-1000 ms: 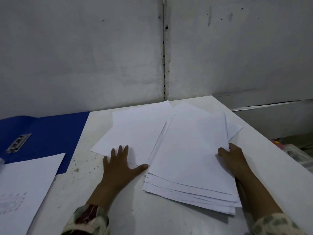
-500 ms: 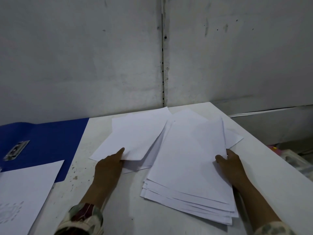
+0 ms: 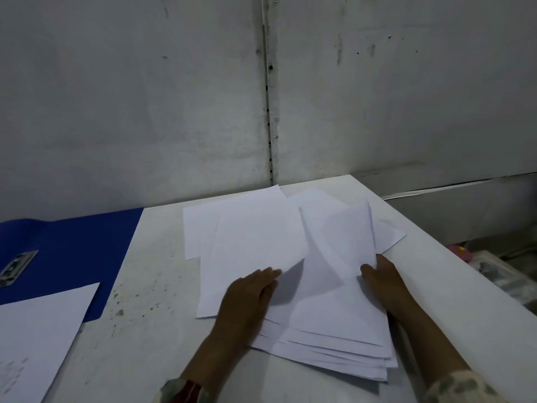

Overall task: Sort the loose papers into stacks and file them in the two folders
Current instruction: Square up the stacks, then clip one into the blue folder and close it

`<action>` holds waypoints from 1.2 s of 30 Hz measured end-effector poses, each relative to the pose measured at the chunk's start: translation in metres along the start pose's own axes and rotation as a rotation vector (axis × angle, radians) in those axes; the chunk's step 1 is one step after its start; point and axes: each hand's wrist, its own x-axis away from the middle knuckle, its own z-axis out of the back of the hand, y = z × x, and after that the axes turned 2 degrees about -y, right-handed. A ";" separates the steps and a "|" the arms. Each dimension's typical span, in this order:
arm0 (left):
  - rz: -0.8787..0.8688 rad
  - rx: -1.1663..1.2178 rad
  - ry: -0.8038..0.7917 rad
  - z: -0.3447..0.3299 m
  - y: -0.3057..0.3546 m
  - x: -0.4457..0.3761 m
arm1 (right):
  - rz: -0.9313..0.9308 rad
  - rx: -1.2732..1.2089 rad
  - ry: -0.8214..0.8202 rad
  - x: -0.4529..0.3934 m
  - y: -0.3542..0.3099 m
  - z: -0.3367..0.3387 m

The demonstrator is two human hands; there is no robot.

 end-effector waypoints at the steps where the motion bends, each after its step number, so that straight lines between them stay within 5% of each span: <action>1: 0.007 0.008 -0.037 -0.005 0.005 0.001 | 0.000 0.000 -0.005 0.000 0.000 0.000; 12: -0.138 0.021 -0.287 -0.044 0.051 0.010 | -0.147 -0.292 -0.066 -0.003 -0.009 0.006; 22: -0.182 0.011 -0.454 -0.042 0.059 0.007 | -0.043 -0.089 -0.197 -0.001 -0.001 0.014; 28: 0.074 0.230 -0.027 -0.015 0.027 -0.007 | 0.000 -0.087 -0.131 0.002 0.001 0.010; 36: 0.473 0.445 0.102 0.025 -0.002 -0.019 | -0.012 -0.317 -0.174 0.008 -0.001 0.007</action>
